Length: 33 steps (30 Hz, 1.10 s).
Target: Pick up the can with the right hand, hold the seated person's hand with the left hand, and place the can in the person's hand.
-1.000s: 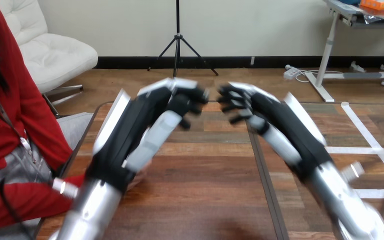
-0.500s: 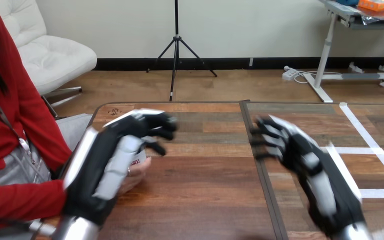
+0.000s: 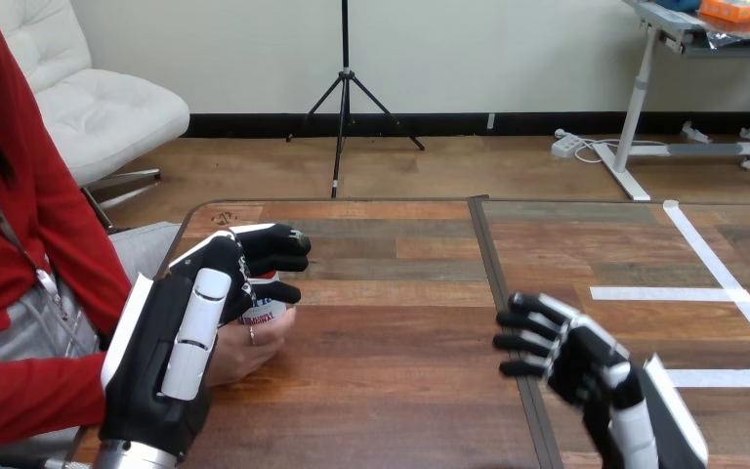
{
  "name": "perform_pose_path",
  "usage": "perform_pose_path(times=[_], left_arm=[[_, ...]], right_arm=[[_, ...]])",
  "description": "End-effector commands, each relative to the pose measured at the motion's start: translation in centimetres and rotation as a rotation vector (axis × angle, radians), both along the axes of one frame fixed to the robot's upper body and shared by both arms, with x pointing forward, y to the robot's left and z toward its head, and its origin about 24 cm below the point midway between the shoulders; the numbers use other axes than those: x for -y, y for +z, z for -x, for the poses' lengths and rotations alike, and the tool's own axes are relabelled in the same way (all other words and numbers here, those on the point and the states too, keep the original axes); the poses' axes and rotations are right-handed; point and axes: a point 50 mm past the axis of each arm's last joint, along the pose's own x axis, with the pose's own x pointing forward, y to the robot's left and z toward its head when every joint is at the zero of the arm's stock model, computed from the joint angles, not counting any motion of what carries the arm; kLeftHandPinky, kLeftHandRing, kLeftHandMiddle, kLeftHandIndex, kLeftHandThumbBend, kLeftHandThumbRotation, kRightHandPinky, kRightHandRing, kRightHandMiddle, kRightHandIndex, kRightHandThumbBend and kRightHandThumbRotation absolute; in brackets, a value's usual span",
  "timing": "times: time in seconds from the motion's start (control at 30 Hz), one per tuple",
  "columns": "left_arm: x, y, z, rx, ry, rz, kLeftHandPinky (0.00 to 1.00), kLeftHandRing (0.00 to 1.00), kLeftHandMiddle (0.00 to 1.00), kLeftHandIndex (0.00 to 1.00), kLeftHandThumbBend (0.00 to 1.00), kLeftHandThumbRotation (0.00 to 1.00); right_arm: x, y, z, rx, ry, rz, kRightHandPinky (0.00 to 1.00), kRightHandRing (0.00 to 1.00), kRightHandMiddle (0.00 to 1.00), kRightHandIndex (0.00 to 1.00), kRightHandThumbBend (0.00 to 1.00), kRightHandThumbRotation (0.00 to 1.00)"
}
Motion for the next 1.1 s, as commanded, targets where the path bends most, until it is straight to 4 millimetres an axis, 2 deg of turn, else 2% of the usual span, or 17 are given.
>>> perform_pose_path(times=[0.0, 0.37, 0.67, 0.87, 1.07], left_arm=[[0.24, 0.46, -0.45, 0.039, -0.002, 0.026, 0.63, 0.71, 0.70, 0.64, 0.55, 1.00], [0.51, -0.07, -0.11, 0.046, 0.011, 0.053, 0.64, 0.71, 0.70, 0.67, 0.56, 1.00], [0.86, -0.08, -0.10, 0.050, 0.011, 0.072, 0.66, 0.71, 0.72, 0.75, 0.56, 1.00], [0.98, -0.05, -0.02, 0.043, 0.005, 0.080, 0.69, 0.72, 0.73, 0.80, 0.57, 1.00], [1.16, 0.03, 0.26, 0.047, 0.015, 0.085, 0.74, 0.74, 0.72, 0.79, 0.54, 1.00]], right_arm=[[-0.62, 2.26, -1.13, 0.137, 0.011, -0.037, 0.70, 0.77, 0.80, 0.80, 0.90, 1.00], [-0.48, 2.15, -1.22, 0.139, -0.009, -0.053, 0.70, 0.76, 0.80, 0.80, 0.90, 1.00], [-0.59, 2.04, -1.21, 0.134, -0.011, -0.067, 0.70, 0.76, 0.79, 0.80, 0.90, 1.00], [-0.79, 1.87, -1.29, 0.122, -0.004, -0.077, 0.69, 0.75, 0.78, 0.79, 0.91, 1.00], [-0.91, 1.64, -1.26, 0.117, 0.001, -0.071, 0.70, 0.76, 0.78, 0.79, 0.91, 1.00]])
